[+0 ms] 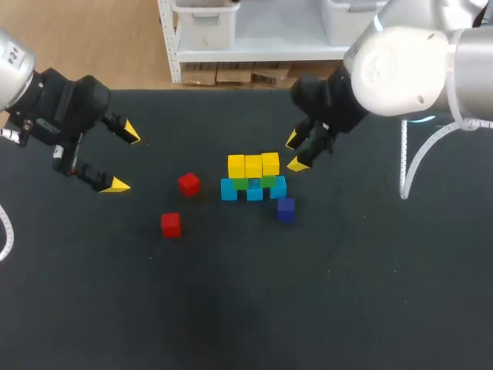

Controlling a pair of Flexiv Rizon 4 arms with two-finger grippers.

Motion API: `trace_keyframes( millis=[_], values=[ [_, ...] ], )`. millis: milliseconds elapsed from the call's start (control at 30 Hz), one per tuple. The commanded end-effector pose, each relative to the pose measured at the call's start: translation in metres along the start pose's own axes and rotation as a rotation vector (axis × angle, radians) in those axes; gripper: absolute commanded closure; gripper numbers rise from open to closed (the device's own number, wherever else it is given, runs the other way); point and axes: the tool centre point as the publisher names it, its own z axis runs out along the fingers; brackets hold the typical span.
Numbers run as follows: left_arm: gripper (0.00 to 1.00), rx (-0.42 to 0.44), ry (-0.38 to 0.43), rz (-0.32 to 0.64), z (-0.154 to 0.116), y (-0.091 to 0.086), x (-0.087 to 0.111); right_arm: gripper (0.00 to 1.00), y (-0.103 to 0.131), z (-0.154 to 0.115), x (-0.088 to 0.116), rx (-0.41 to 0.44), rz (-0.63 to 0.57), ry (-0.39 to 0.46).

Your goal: Place the blue cubes, place green cubes on the blue cubes, place the yellow cubes on the green cubes, then place the red cubes on the yellow cubes, and place purple cube on the red cubes.

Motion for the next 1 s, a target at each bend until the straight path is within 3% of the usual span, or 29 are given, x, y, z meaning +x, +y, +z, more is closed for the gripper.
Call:
trace_keyframes(
  millis=[33,433,767,1000],
  values=[
    [0.0,-0.002,-0.006,0.004,0.0,0.0,0.002,1.0,-0.002,0.005,0.001,-0.005,0.0,-0.005],
    [0.0,-0.002,-0.006,0.004,0.0,0.0,0.002,1.0,0.006,-0.001,0.011,0.012,0.022,-0.021],
    [0.0,-0.002,-0.006,0.004,0.0,0.0,0.002,1.0,0.009,0.004,0.001,0.004,0.005,-0.04],
    [0.0,-0.002,-0.006,0.004,0.0,0.0,0.002,1.0,0.019,-0.004,0.005,0.017,0.01,-0.049]
  ],
)
